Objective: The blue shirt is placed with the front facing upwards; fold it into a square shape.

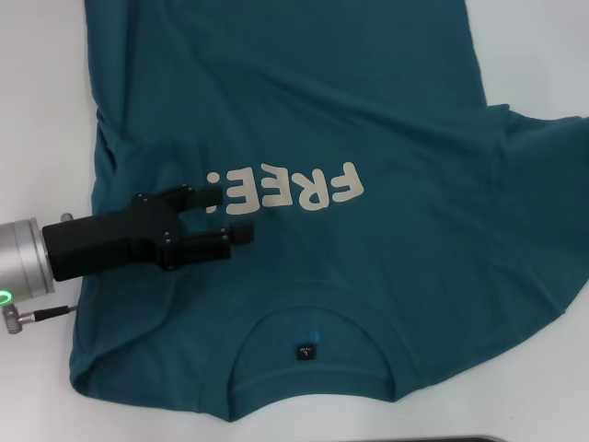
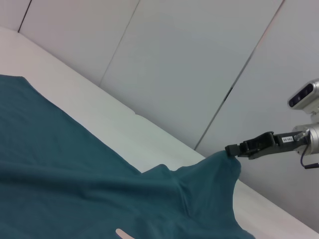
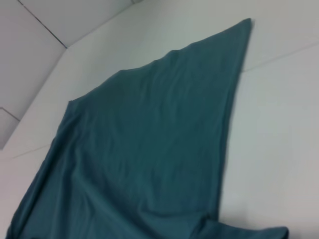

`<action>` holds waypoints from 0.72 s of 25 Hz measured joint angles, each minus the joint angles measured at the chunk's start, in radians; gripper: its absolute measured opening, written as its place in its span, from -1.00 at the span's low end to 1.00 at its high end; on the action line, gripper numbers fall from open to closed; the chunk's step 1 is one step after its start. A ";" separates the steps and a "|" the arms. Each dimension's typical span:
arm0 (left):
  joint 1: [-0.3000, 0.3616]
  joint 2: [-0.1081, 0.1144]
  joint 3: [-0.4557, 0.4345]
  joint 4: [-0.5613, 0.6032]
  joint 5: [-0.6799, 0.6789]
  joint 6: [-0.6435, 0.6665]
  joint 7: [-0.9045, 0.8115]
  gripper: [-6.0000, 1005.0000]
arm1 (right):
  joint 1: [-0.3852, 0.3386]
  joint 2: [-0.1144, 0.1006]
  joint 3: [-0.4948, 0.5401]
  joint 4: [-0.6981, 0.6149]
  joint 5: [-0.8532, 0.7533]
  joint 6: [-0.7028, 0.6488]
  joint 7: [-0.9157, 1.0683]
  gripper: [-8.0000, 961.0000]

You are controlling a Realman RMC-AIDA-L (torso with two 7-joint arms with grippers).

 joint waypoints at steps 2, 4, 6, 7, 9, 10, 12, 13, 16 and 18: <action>-0.003 0.000 0.000 0.000 0.000 0.000 0.000 0.74 | 0.009 0.002 -0.002 0.000 0.015 0.004 -0.003 -0.91; -0.006 0.000 0.000 0.000 0.000 0.000 0.000 0.74 | 0.023 0.005 -0.008 0.000 0.028 0.011 -0.006 -0.90; -0.009 0.000 0.000 0.000 0.000 0.000 0.000 0.74 | 0.043 0.010 -0.013 -0.001 0.032 0.019 -0.013 -0.90; -0.010 0.000 0.000 0.000 0.000 0.000 0.000 0.74 | 0.052 0.012 -0.016 -0.002 0.033 0.023 -0.018 -0.90; -0.011 0.000 0.000 0.000 0.001 0.000 0.000 0.74 | 0.072 0.022 -0.027 -0.006 0.033 0.025 -0.027 -0.90; -0.012 0.000 0.000 0.000 0.001 0.000 -0.001 0.74 | 0.082 0.026 -0.035 -0.007 0.033 0.023 -0.029 -0.90; -0.012 0.001 0.000 0.000 0.001 -0.001 -0.001 0.74 | 0.098 0.035 -0.055 -0.011 0.033 0.018 -0.029 -0.90; -0.012 0.001 0.000 0.000 0.002 -0.003 -0.001 0.74 | 0.104 0.038 -0.064 -0.012 0.033 0.016 -0.029 -0.90; -0.011 0.002 0.000 0.000 0.002 -0.008 -0.002 0.74 | 0.123 0.053 -0.087 -0.012 0.033 0.015 -0.029 -0.90; -0.011 0.002 0.000 0.000 0.002 -0.009 -0.002 0.74 | 0.136 0.064 -0.098 -0.013 0.033 0.011 -0.030 -0.89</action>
